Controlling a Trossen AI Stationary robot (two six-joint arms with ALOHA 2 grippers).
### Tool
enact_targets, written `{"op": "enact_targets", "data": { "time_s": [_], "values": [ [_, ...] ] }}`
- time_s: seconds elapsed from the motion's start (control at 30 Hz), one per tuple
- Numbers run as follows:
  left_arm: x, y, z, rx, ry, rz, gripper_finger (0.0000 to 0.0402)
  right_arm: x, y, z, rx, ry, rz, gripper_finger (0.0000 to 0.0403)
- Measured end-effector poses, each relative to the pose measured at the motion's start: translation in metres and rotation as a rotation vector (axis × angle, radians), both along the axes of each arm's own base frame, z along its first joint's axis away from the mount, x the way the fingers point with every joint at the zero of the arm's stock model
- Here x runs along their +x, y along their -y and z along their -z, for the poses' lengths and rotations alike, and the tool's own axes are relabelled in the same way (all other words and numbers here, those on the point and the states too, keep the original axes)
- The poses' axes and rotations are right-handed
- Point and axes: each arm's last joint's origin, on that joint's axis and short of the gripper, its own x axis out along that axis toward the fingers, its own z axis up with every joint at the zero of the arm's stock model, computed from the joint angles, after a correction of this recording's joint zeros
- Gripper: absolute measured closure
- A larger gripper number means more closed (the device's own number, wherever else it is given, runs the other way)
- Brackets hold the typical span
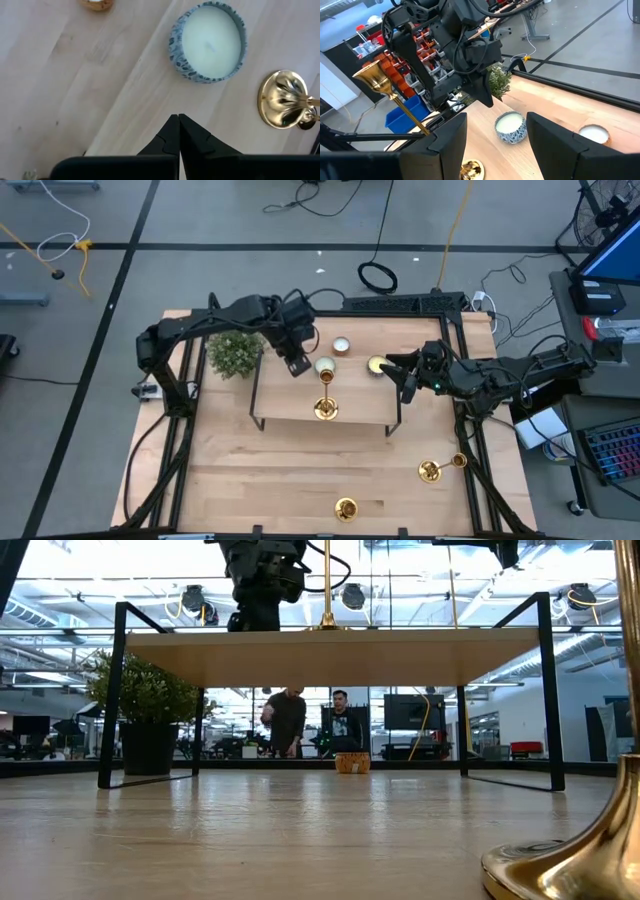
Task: Pick & Place candle stick holders
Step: Put the bottom scented candle on the shelf
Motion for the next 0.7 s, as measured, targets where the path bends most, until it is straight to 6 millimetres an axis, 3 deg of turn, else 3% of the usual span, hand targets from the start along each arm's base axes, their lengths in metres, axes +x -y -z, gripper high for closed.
{"op": "enact_targets", "data": {
  "time_s": [0.47, 0.7],
  "values": [
    [0.015, 0.001, 0.020, -0.039, -0.031, 0.053, 0.0401, 0.000, 0.000, 0.000, 0.005, 0.002, 0.001, 0.0203],
    [0.017, 0.001, 0.019, -0.026, -0.004, 0.061, 0.0401, 0.000, 0.000, 0.000, 0.007, 0.004, 0.002, 0.0203]
  ]
}}
